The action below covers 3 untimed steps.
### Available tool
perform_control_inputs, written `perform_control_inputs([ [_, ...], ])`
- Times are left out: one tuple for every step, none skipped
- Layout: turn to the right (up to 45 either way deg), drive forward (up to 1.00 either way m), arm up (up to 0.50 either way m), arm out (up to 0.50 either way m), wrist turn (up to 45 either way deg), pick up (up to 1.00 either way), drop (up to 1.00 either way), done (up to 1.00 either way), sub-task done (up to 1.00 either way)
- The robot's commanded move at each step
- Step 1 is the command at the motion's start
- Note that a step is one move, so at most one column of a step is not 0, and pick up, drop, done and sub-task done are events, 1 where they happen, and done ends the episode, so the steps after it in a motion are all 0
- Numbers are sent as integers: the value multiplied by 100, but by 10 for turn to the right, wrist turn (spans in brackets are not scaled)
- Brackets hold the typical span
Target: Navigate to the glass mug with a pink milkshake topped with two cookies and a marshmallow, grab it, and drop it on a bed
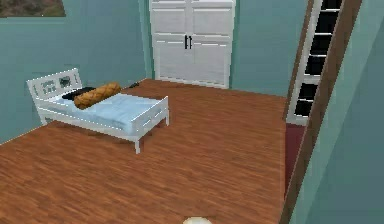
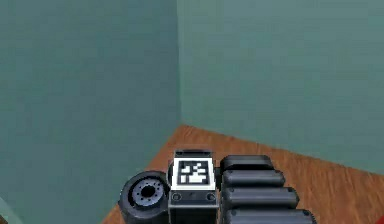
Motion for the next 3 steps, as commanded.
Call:
perform_control_inputs([
  [0, 85, 0, 0, 0, 0, 0, 0, 0],
  [120, 0, 0, 0, 0, 0, 0, 0, 0],
  [0, 100, 0, 0, 0, 0, 0, 0, 0],
])
